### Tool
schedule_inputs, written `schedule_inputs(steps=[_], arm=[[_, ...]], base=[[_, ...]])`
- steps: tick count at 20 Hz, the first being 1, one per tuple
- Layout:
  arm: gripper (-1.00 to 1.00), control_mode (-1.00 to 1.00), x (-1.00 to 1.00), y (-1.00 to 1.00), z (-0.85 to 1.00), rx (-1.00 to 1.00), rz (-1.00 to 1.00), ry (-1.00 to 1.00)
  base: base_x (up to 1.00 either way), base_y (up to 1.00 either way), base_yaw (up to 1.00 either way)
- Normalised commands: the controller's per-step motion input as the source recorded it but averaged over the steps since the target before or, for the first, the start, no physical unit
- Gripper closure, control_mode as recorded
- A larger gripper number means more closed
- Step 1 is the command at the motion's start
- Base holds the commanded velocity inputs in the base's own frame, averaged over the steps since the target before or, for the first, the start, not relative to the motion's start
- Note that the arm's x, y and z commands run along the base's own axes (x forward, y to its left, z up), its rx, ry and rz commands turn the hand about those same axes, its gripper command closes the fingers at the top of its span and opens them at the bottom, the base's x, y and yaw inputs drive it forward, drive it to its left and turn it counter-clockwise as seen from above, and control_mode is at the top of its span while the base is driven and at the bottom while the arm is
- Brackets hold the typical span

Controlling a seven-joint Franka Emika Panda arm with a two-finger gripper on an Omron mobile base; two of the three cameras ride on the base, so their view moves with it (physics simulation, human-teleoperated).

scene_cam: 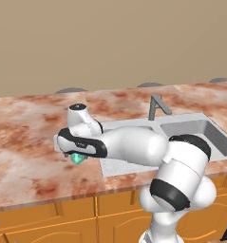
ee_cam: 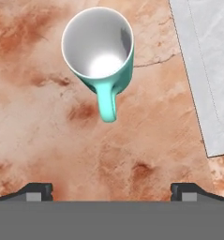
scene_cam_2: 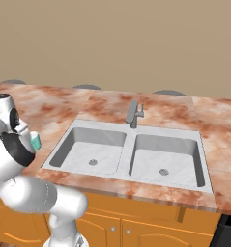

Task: Place the cup in the left basin and the mug in the right basin of the sink.

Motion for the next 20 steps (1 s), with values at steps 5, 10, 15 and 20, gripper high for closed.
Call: schedule_inputs(steps=[5,10,15,20], arm=[[-1.00,-1.00,0.18,0.00,-0.14,-0.03,0.00,0.01],[-1.00,-1.00,0.16,0.00,-0.19,-0.01,0.00,0.00],[-1.00,-1.00,0.20,0.00,-0.16,0.00,0.00,0.00],[-1.00,-1.00,0.17,0.00,-0.15,0.00,0.00,0.00]], base=[[0.00,0.00,0.00],[0.00,0.00,0.00],[0.00,0.00,0.00],[0.00,0.00,0.00]])
